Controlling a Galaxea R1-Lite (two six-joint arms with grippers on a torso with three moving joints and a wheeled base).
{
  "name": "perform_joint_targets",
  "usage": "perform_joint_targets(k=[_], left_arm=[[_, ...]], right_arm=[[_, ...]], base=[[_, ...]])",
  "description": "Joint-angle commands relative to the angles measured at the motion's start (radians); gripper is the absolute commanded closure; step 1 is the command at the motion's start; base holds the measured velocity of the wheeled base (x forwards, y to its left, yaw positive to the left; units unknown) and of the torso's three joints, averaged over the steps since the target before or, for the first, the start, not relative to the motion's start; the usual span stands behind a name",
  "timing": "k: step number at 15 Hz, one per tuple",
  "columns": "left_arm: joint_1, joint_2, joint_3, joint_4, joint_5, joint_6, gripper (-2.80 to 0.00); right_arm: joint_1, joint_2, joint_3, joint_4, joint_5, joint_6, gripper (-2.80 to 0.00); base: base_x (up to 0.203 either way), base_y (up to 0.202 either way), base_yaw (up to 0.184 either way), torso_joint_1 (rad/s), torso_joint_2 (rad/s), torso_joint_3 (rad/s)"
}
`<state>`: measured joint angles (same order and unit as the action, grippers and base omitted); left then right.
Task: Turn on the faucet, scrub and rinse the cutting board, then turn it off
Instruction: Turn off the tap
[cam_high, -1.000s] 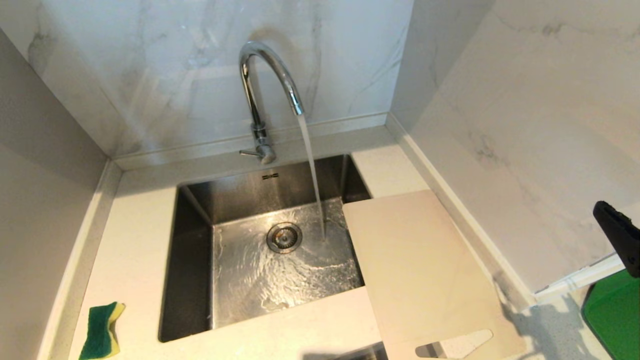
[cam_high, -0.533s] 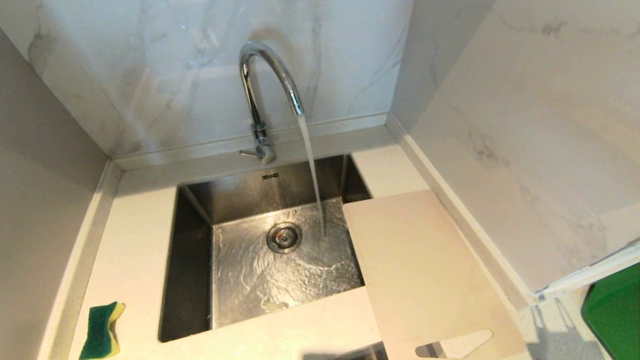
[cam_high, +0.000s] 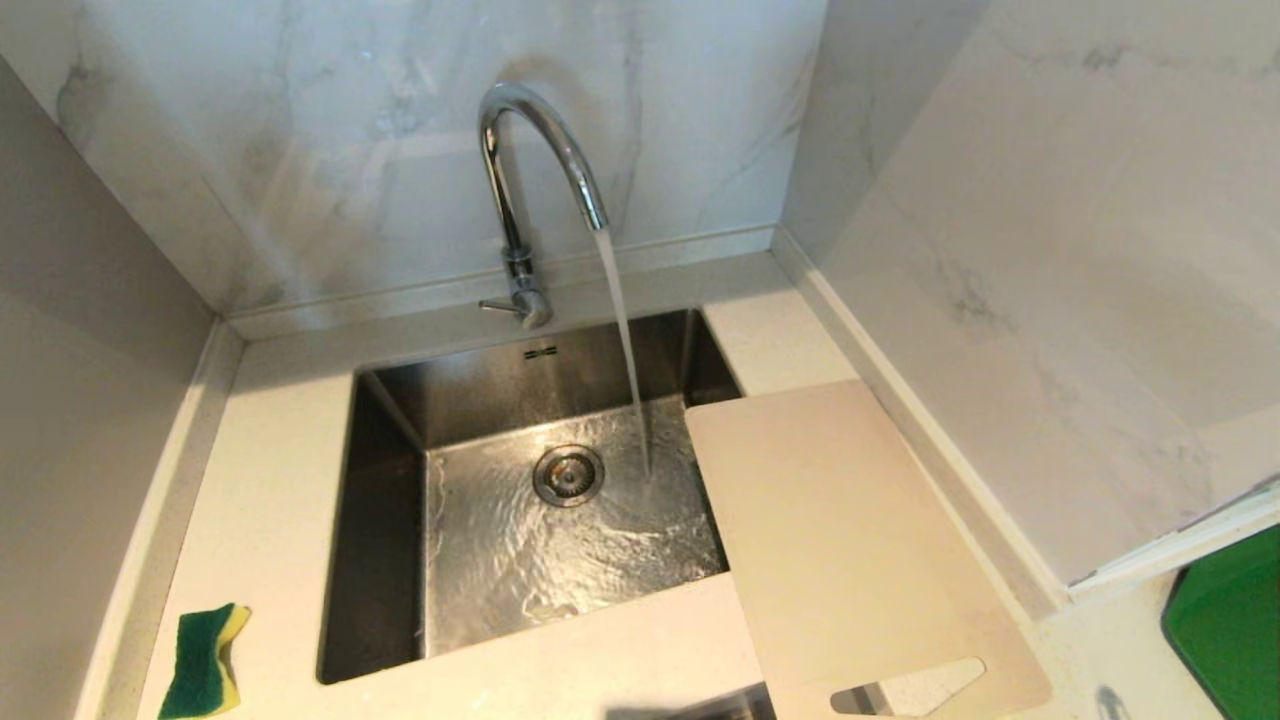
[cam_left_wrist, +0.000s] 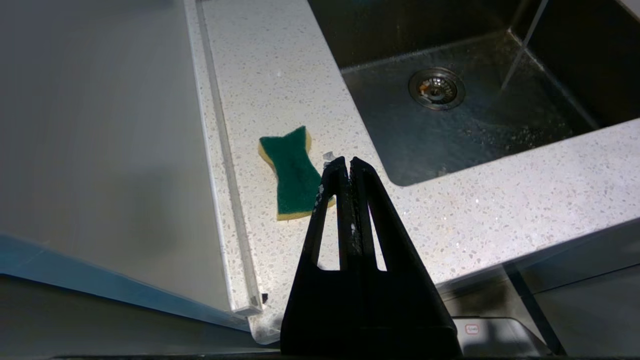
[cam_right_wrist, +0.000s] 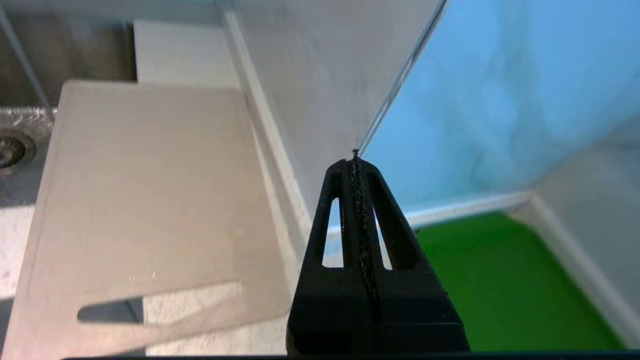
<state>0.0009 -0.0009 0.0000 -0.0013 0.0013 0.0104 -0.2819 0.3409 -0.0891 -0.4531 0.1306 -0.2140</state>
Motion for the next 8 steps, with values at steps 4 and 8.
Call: perform_joint_targets(k=[4,8], left_arm=[[0.001,-0.001,0.000,0.000,0.000,0.000,0.00],[0.001,-0.001,0.000,0.000,0.000,0.000,0.00]], right_arm=[[0.003,-0.062,0.089,0.007,-0.017,0.035,0.00],[0.001,-0.060,0.090,0.057,-0.016,0.067,0.00]], base=[[0.000,0.000,0.000,0.000,0.00,0.000],[0.000,0.000,0.000,0.000,0.00,0.000]])
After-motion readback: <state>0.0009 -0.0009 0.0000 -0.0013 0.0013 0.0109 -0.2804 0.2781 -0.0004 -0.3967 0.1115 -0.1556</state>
